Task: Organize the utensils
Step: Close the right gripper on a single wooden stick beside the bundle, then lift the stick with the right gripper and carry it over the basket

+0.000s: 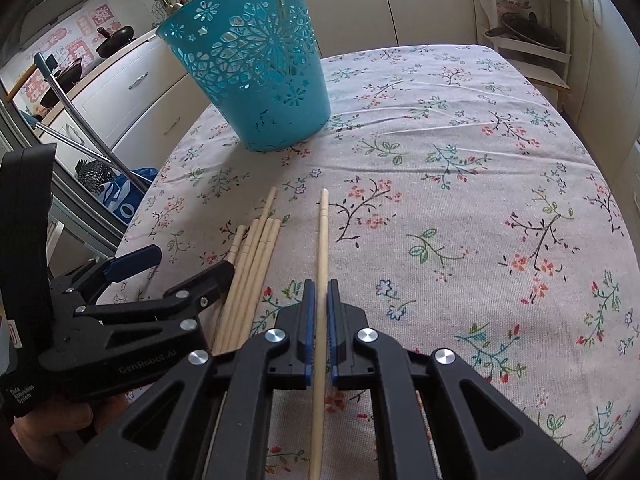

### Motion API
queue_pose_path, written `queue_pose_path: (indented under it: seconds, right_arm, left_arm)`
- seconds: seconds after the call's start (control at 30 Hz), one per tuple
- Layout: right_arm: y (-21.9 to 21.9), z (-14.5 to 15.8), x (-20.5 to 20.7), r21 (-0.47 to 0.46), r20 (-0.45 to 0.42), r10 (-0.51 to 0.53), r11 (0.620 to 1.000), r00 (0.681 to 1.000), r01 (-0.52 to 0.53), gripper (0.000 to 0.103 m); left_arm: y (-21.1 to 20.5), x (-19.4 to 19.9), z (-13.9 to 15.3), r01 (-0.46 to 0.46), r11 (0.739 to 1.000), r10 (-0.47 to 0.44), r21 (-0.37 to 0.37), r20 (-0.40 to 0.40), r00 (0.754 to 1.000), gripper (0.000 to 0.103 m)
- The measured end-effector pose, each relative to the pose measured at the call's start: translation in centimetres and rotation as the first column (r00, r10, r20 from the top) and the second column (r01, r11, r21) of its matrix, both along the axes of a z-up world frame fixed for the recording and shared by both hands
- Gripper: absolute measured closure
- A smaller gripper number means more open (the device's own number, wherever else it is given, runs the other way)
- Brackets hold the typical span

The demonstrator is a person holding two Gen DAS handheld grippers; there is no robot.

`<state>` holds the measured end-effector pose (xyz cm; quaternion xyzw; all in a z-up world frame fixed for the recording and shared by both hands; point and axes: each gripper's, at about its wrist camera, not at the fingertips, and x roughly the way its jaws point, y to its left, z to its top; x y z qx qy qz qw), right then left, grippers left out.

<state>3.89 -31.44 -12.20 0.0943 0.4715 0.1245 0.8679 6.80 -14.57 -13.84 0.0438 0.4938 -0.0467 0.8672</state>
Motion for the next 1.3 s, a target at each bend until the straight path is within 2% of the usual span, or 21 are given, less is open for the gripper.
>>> queue_pose_path:
  seconds: [0.07,0.13,0.23,0.33,0.4,0.43,0.5,0.53,0.73,0.87,1.1,1.3]
  right_arm:
    - [0.2,0.0,0.2,-0.011,0.005,0.009,1.000,1.000,-0.009,0.096]
    - [0.4,0.0,0.4,-0.029,0.013,0.019,0.999,1.000,-0.018,0.096]
    - [0.5,0.1,0.8,-0.039,0.005,0.028,0.999,1.000,-0.028,0.096]
    - [0.9,0.1,1.2,-0.068,0.011,0.052,0.996,0.999,-0.051,0.091]
    - [1.4,0.1,1.4,-0.109,0.021,0.072,0.992,0.997,-0.069,0.092]
    - [1.6,0.2,1.6,-0.134,0.021,0.082,0.988,0.996,-0.078,0.093]
    - [1.6,0.2,1.7,-0.146,0.013,0.091,0.985,0.996,-0.088,0.096]
    - [1.4,0.3,1.7,-0.141,0.007,0.091,0.986,0.996,-0.089,0.097]
    - [1.2,0.2,1.7,-0.147,0.008,0.089,0.985,0.996,-0.087,0.097]
    - [1.4,0.2,1.9,-0.159,0.008,0.098,0.983,0.995,-0.095,0.097]
    - [-0.5,-0.1,1.4,-0.021,0.009,0.046,0.999,0.999,-0.046,0.097]
    - [-1.4,-0.3,0.9,0.048,0.019,0.020,0.999,1.000,-0.021,0.097]
  left_arm:
    - [-0.1,0.0,0.0,0.004,1.000,-0.004,-0.003,0.002,1.000,0.017]
    - [-0.3,0.1,0.1,0.018,1.000,-0.018,-0.006,0.005,1.000,0.022]
    - [-0.5,0.1,0.4,0.038,0.999,-0.038,-0.021,0.002,0.999,0.032]
    - [-0.8,0.2,0.6,0.057,0.998,-0.057,-0.035,0.008,0.998,0.045]
    - [-1.1,0.1,0.8,0.082,0.996,-0.081,-0.043,0.016,0.997,0.064]
    - [-1.2,0.1,0.8,0.097,0.994,-0.096,-0.051,0.018,0.995,0.071]
    - [-1.3,0.2,0.9,0.122,0.989,-0.122,-0.081,0.012,0.993,0.093]
    - [-1.3,0.3,0.9,0.131,0.985,-0.132,-0.109,0.004,0.991,0.095]
    - [-1.3,0.3,0.7,0.141,0.983,-0.142,-0.121,-0.004,0.990,0.096]
    - [-1.7,0.0,0.7,0.158,0.983,-0.157,-0.091,0.016,0.987,0.097]
    - [-1.0,-0.3,1.3,0.149,0.985,-0.147,-0.093,0.028,0.989,0.098]
    - [-0.9,-1.0,2.9,0.163,0.982,-0.157,-0.093,0.068,0.985,0.098]
